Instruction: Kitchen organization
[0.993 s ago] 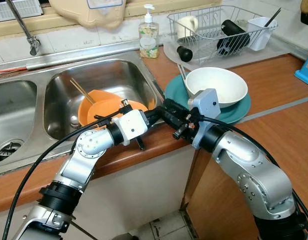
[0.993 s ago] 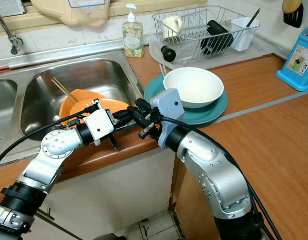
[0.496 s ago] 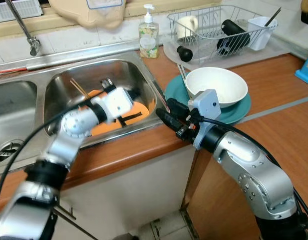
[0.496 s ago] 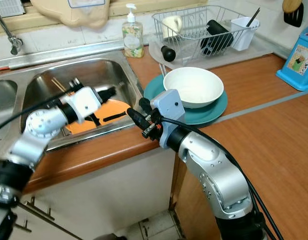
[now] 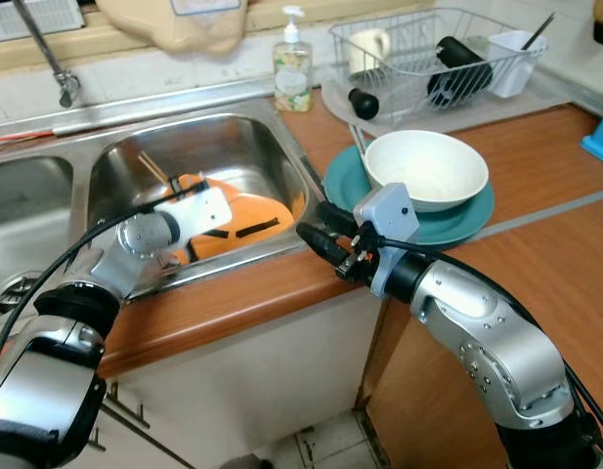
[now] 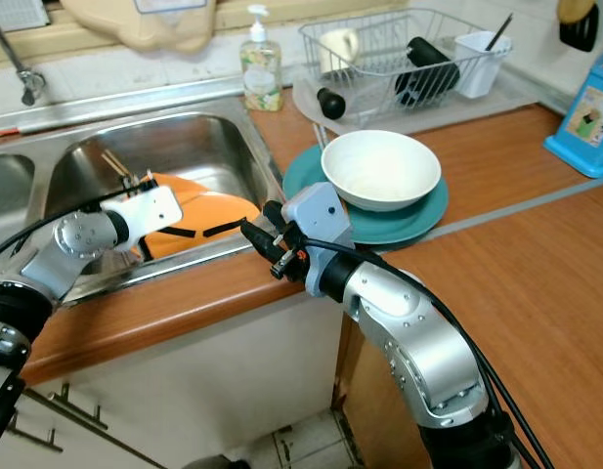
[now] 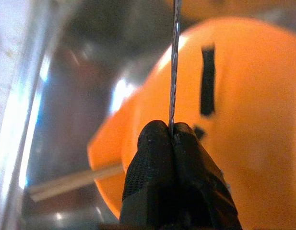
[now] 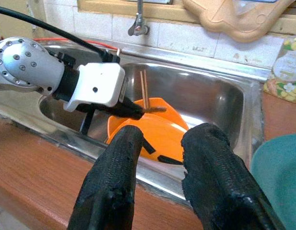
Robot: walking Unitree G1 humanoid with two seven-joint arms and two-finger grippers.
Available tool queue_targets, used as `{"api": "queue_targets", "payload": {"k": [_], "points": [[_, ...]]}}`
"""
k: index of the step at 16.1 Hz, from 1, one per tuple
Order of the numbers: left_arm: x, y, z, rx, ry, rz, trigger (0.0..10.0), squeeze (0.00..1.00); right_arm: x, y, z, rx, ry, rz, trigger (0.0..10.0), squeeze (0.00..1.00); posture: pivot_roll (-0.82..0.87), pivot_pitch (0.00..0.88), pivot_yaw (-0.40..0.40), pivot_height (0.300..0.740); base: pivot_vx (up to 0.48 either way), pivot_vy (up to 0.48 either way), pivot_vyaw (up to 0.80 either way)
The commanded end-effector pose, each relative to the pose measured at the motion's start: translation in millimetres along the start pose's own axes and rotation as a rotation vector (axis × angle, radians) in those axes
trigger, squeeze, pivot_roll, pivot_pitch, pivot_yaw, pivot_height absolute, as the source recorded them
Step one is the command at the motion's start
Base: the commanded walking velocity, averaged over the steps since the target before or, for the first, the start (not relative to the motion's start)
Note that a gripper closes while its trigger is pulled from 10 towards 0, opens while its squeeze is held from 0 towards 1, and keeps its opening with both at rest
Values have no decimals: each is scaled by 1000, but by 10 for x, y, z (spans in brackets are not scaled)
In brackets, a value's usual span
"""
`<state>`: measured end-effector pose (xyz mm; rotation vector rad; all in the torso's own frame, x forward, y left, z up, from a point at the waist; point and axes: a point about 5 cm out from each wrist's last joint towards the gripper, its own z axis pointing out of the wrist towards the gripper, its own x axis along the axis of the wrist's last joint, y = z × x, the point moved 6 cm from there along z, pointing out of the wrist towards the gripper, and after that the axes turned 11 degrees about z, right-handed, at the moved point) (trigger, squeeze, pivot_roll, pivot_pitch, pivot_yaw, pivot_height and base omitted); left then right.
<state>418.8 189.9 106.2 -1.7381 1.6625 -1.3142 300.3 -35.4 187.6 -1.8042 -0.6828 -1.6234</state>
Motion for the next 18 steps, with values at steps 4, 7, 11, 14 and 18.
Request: {"api": "queue_targets", "payload": {"k": [4, 7, 11, 14, 18], "points": [[-70, 85, 45, -61, -48, -15, 10000, 1000, -21, -25, 4, 15, -23, -13, 10000, 0, -157, 0, 103, 740, 0, 0, 0], [-83, 107, 57, -68, -53, -25, 10000, 1000, -13, -12, 6, 11, -22, -16, 10000, 0, -156, 0, 102, 740, 0, 0, 0], [-107, 141, 55, -82, -57, -29, 10000, 1000, 37, 60, 2, -11, -8, -19, 10000, 0, -156, 0, 103, 740, 0, 0, 0], [-10, -13, 55, 7, 7, -119, 10000, 1000, 162, 324, -37, -128, 31, -26, 10000, 0, -156, 0, 104, 740, 0, 0, 0], [238, -213, 30, 145, 177, -297, 10000, 1000, 300, 1003, -186, -437, 52, 47, 10000, 0, -152, 0, 101, 740, 0, 0, 0]]}}
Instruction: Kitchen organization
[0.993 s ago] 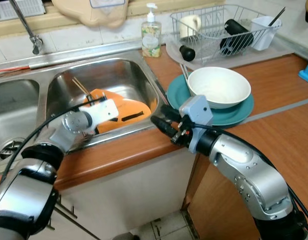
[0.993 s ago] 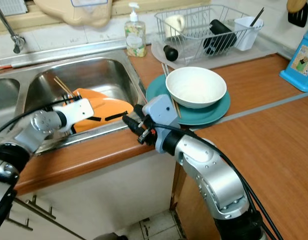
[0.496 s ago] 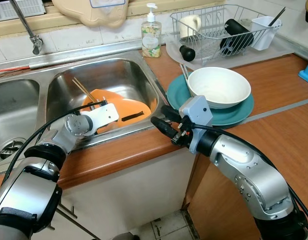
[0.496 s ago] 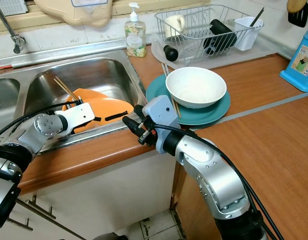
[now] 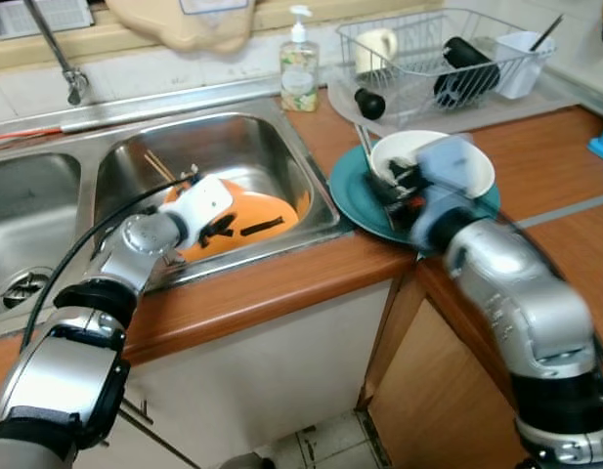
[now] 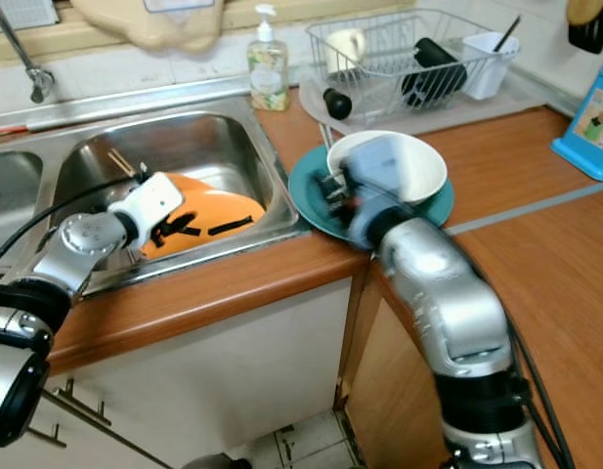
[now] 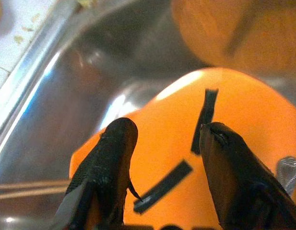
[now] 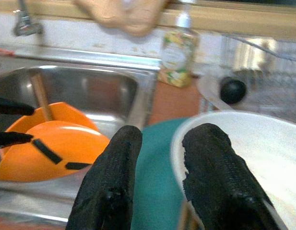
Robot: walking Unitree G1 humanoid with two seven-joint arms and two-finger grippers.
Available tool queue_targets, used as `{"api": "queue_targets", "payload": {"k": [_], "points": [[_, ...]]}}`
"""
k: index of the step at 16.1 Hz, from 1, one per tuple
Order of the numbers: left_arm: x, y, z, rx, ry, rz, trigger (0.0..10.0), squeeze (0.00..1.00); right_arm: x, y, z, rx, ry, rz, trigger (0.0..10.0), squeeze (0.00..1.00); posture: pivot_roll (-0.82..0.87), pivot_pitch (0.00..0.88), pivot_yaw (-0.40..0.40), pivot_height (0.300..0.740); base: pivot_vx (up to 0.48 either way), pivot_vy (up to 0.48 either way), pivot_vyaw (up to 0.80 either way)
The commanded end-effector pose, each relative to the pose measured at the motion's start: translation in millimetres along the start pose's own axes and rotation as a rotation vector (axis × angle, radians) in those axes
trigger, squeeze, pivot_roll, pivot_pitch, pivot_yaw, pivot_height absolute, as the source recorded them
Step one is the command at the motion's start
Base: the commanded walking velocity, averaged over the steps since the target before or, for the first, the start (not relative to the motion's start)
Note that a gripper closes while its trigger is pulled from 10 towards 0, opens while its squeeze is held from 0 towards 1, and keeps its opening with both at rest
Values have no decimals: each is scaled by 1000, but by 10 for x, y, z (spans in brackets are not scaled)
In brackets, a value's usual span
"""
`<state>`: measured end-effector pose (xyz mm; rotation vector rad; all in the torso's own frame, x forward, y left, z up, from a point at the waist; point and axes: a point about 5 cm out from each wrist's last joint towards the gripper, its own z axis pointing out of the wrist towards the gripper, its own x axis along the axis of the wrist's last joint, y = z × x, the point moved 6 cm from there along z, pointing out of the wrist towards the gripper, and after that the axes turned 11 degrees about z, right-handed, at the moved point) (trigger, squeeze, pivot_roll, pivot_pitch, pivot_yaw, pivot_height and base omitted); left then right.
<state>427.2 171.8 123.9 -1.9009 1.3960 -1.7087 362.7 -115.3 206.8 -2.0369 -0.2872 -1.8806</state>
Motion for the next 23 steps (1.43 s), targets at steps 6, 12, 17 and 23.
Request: {"api": "queue_targets", "payload": {"k": [6, 12, 17, 23], "points": [[682, 75, -187, 43, 389, -169, 10000, 0, 191, 922, -53, -358, 3, 99, 10000, 1000, -150, 0, 86, 740, 0, 0, 0], [894, 475, -600, -131, 502, -275, 10000, 0, -10, 1108, -70, -389, -122, 379, 10000, 0, -140, 0, 62, 740, 0, 0, 0], [877, 517, -684, -131, 472, -302, 10000, 0, -147, 1075, -65, -373, -175, 503, 0, 0, -139, 0, 53, 740, 0, 0, 0], [883, 543, -690, -137, 438, -289, 10000, 0, -159, 1094, -96, -381, -184, 557, 0, 0, -143, 0, 58, 740, 0, 0, 0]]}}
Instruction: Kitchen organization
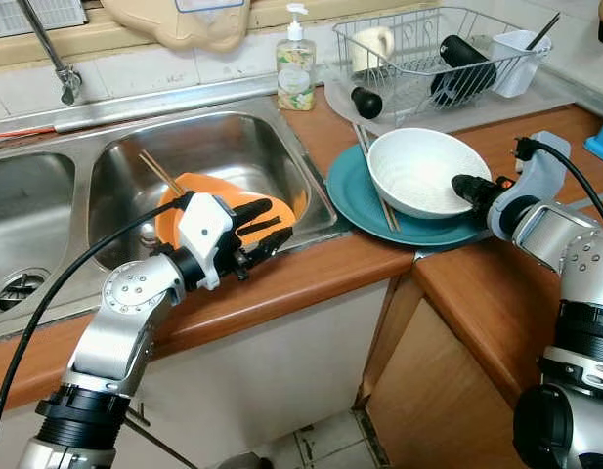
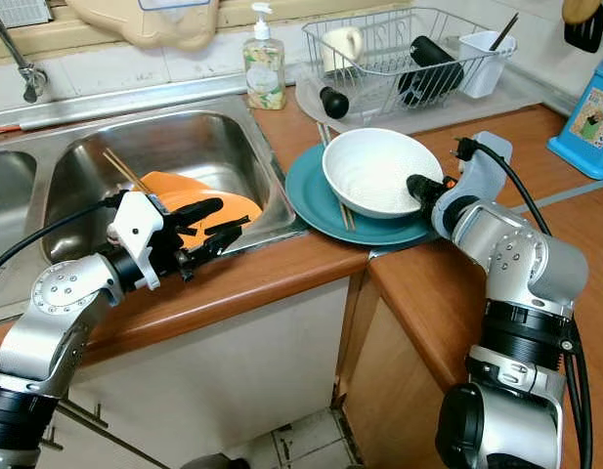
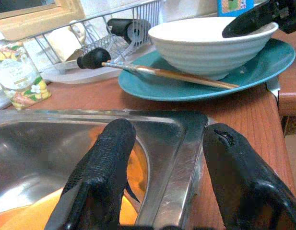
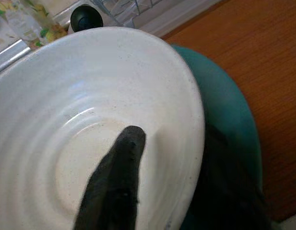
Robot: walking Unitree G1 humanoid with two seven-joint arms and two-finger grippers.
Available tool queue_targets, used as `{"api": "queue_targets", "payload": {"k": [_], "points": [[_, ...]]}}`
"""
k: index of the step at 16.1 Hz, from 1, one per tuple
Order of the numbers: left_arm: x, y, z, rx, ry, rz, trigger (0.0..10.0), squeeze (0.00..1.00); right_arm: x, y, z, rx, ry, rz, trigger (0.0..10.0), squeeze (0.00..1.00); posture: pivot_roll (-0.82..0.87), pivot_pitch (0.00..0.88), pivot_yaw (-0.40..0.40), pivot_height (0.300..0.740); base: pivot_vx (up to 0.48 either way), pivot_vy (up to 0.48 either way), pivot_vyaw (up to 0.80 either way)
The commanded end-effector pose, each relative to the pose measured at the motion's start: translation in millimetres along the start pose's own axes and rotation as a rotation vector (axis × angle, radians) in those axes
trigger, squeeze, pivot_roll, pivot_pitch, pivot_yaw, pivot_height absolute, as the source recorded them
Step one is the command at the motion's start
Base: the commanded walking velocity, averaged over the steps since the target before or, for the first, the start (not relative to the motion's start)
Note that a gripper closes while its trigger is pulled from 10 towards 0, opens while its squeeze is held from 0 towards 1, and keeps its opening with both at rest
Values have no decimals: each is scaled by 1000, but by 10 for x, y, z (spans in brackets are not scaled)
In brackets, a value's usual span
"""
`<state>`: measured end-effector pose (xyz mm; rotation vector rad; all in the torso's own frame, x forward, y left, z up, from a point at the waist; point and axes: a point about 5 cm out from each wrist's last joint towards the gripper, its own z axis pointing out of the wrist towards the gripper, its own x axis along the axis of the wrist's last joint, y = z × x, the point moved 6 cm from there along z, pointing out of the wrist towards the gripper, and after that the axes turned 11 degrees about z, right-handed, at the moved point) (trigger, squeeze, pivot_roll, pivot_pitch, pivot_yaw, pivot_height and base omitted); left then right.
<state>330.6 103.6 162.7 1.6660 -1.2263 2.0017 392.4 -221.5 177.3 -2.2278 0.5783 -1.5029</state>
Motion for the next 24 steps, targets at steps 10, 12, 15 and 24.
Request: {"api": "queue_targets", "payload": {"k": [10, 12, 15, 24], "points": [[27, 17, -1, -16, -23, 36, 10000, 0, 114, -39, 7, 4, 52, 36, 0, 0, -140, 0, 62, 740, 0, 0, 0], [39, -1, 10, -12, -20, 40, 10000, 0, 159, -76, 3, 19, 76, 40, 0, 0, -141, 0, 64, 740, 0, 0, 0], [116, -80, 93, 25, 11, -16, 10000, 0, 487, -398, -133, 153, 279, -57, 0, 0, -139, 0, 64, 740, 0, 0, 0], [275, -179, 199, 111, 124, -242, 10000, 0, 212, -1156, -484, 446, 406, -500, 0, 0, -144, 0, 81, 740, 0, 0, 0]]}}
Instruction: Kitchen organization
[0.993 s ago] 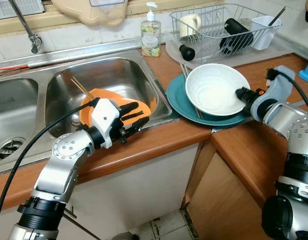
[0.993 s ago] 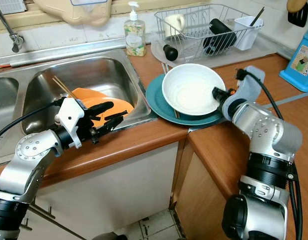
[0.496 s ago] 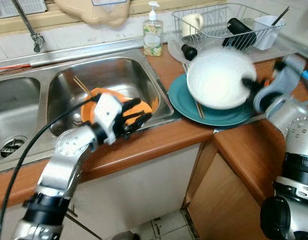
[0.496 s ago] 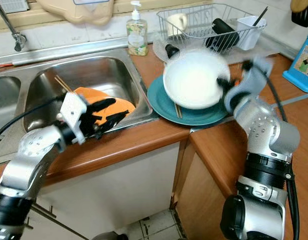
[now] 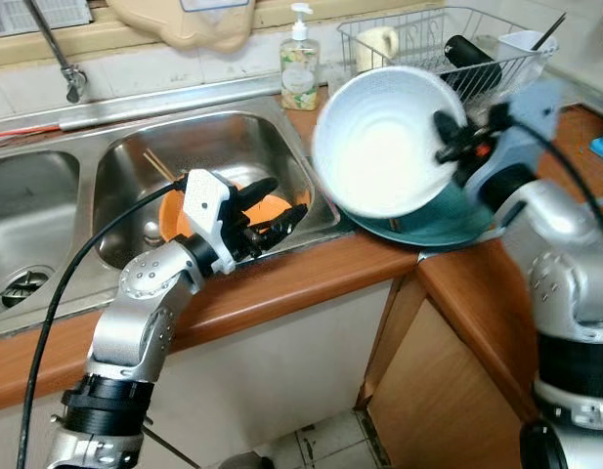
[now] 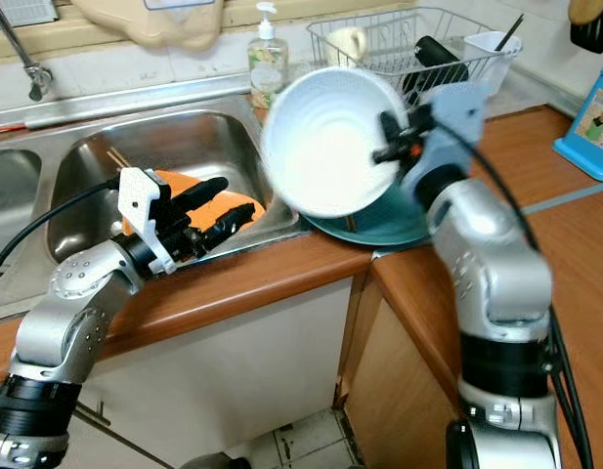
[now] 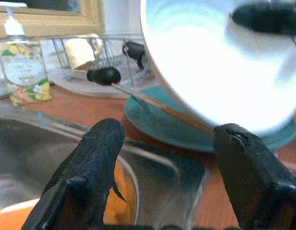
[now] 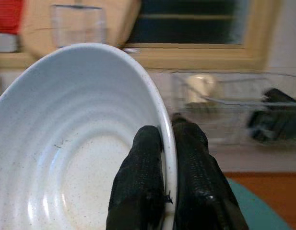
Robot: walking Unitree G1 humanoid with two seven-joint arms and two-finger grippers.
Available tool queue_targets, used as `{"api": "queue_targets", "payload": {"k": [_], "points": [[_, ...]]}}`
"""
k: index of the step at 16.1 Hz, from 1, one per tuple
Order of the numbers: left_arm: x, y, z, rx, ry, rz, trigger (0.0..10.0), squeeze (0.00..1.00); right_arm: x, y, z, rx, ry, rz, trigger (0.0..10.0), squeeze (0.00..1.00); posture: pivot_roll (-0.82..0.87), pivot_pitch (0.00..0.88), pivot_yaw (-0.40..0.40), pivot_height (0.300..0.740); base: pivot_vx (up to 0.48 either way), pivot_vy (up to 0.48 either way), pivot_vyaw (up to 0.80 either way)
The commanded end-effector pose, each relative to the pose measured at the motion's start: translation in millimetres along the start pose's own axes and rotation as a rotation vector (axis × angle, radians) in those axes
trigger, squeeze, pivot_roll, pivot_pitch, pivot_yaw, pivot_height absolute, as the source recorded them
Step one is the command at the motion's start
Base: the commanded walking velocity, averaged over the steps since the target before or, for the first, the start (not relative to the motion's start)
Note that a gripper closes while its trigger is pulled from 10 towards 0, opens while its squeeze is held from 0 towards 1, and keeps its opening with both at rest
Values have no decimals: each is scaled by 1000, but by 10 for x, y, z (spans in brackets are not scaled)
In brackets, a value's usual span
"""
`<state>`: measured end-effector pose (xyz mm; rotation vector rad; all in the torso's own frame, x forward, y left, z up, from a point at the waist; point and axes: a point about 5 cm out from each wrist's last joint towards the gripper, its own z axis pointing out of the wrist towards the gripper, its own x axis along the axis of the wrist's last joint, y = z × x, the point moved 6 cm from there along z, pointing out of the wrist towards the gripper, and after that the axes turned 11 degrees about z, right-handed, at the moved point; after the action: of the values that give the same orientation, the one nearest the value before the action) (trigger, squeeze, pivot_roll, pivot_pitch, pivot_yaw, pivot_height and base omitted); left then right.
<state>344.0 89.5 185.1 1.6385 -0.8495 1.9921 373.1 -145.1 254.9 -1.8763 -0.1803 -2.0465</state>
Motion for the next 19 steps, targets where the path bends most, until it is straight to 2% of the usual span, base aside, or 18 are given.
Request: {"api": "queue_targets", "payload": {"k": [1, 2, 4, 7, 8, 9, 12, 19], "points": [[93, -79, 38, 23, 26, -16, 10000, 0, 145, -167, -26, 72, 60, -42, 0, 0, -147, 0, 87, 740, 0, 0, 0], [88, -101, 52, 25, 30, -53, 10000, 0, 145, -308, -58, 131, 68, -49, 0, 0, -153, 0, 100, 740, 0, 0, 0], [102, -91, 89, 11, 45, -96, 10000, 0, 121, -437, -100, 187, 65, -57, 0, 0, -158, 0, 109, 740, 0, 0, 0], [118, -93, 124, 5, 54, -137, 10000, 0, 90, -494, -135, 207, 58, -44, 0, 0, -167, 0, 123, 740, 0, 0, 0], [121, -97, 138, 6, 57, -159, 4353, 0, 94, -489, -145, 201, 62, -37, 0, 0, -168, 0, 125, 740, 0, 0, 0], [115, -102, 144, 6, 55, -165, 0, 0, 103, -469, -153, 187, 69, -32, 0, 0, -170, 0, 132, 740, 0, 0, 0], [128, -97, 141, 2, 71, -196, 0, 0, 128, -390, -147, 142, 85, -7, 0, 0, -169, 0, 131, 740, 0, 0, 0], [135, -56, 116, -16, 83, -237, 0, 0, 116, -367, -113, 126, 79, 0, 0, 0, -168, 0, 123, 740, 0, 0, 0]]}}
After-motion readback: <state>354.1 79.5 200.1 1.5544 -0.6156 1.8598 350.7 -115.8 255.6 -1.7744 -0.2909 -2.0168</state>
